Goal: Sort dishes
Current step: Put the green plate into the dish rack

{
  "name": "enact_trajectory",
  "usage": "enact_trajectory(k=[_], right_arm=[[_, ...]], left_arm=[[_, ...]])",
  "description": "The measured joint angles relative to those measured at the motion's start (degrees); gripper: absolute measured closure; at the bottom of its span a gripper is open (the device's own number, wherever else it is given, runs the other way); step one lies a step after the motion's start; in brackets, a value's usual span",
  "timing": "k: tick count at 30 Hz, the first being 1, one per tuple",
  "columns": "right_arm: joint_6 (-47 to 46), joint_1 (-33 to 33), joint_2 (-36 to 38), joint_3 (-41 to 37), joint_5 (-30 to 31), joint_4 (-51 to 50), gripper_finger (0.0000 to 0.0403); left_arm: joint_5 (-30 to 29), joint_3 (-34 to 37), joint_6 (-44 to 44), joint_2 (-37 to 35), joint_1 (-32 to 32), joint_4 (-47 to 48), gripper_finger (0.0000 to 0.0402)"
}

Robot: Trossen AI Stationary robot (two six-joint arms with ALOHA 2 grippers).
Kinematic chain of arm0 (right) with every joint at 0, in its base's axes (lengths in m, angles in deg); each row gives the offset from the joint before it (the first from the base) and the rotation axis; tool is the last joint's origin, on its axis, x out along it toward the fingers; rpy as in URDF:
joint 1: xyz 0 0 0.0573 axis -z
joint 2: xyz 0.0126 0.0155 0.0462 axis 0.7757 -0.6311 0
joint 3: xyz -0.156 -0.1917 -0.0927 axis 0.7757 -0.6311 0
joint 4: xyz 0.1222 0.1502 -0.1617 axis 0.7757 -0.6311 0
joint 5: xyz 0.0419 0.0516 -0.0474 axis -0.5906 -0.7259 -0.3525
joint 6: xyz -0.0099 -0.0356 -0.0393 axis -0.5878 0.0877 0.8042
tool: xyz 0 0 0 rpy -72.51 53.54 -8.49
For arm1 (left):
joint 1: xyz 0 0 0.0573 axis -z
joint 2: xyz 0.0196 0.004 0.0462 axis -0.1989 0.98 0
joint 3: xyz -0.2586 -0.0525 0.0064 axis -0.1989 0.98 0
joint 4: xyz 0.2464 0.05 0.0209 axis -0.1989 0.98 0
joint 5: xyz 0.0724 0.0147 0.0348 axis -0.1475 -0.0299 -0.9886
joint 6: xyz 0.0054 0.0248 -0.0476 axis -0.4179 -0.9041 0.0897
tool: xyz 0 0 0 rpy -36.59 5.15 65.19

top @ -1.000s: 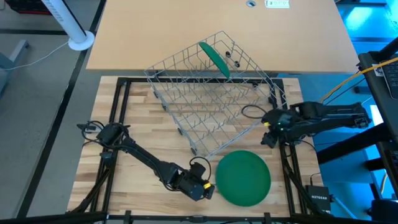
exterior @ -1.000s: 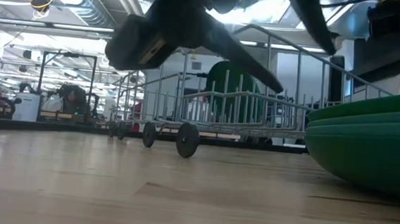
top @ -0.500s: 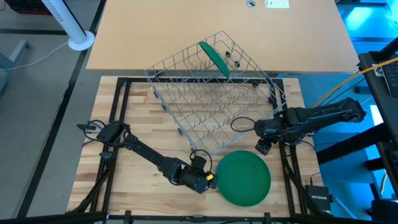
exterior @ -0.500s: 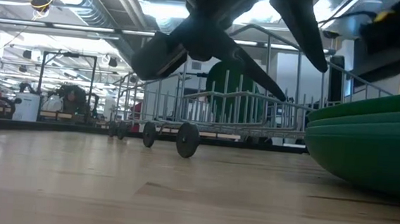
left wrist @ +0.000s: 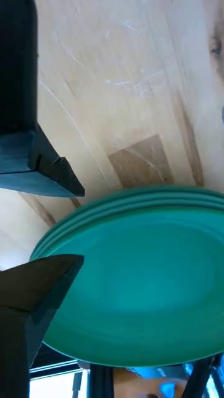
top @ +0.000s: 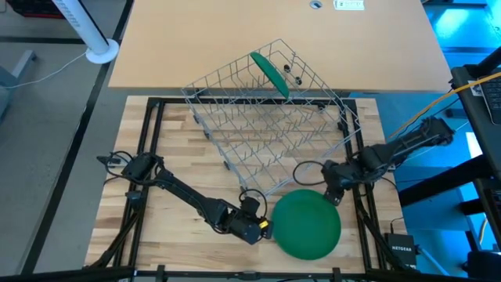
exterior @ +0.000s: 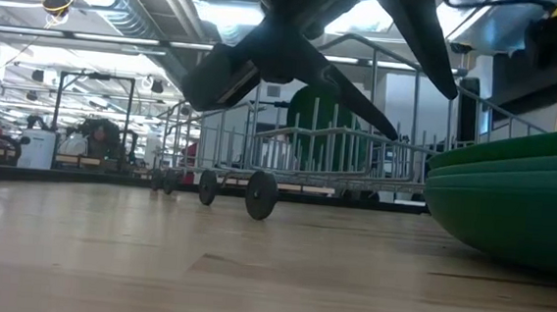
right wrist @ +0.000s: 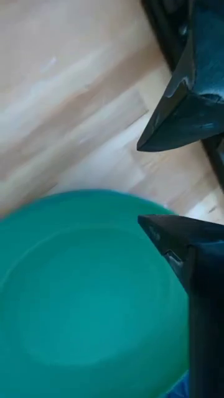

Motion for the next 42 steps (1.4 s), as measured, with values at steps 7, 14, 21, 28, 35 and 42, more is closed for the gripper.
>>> enact_trajectory(k=[7,14,21,28,35,42], right_arm=[[-5.29,-5.52,-1.38,0.02,6.94,2.21,0.0224],[-5.76,-8.9,-6.66,0.02,6.9,4.07,0.0224],[-5.74,-9.9,-13.02,0.02,6.94,5.28,0.0224],[-5.55,-9.9,-16.36,0.02,6.95,5.15,0.0224],[-5.52,-9.9,-16.5,0.02,6.92,5.24,0.0242],[-5.06,-9.88,-16.5,0.02,6.87,5.75,0.0332]], left_arm=[[0.03,0.0,-2.25,0.0,0.31,0.02,0.0251],[0.03,-0.02,-3.41,0.0,0.55,0.07,0.0251],[0.03,-0.02,-3.28,0.0,0.62,0.04,0.0251],[0.03,-0.02,-3.27,0.0,0.62,0.04,0.0251],[0.03,-0.02,-4.02,0.0,0.62,0.04,0.0251],[0.03,-0.04,-4.02,0.0,0.64,0.04,0.0251]])
